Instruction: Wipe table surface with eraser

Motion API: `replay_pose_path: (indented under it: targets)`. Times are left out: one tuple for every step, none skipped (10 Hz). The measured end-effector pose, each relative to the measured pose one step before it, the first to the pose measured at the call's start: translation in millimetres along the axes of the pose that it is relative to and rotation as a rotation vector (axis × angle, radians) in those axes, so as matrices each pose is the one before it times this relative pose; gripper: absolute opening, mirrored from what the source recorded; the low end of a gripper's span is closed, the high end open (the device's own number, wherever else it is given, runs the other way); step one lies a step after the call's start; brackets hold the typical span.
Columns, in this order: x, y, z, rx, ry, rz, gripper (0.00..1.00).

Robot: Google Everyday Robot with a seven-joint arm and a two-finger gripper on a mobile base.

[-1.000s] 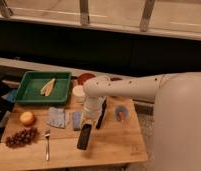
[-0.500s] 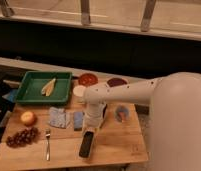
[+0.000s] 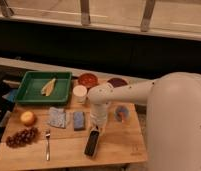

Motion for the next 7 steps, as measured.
replay_pose_path:
  targets:
    - [-7.40,-2.07,0.44,0.00339,-0.00512,0.00939,0.00]
    - [-4.40,2.36,-0.92,0.00009,-0.00488,-0.00281,0.00]
    - [-0.45,4.56,0.23,-0.00013,-0.00113,-0.01096,0.00]
    - [5.82,13.31,1.33,-0.01234,0.00256,-0.03612,0.00]
    - [4.52,7.89,1.15,-0.01701,-0.00149,-0.01977,0.00]
    - [6.67,6.98,2.47,-0.01452,0.00506,-0.01889,0.00]
    - [8.44,8.57,3.74,-0.01775,0.00781,-0.02048,0.00]
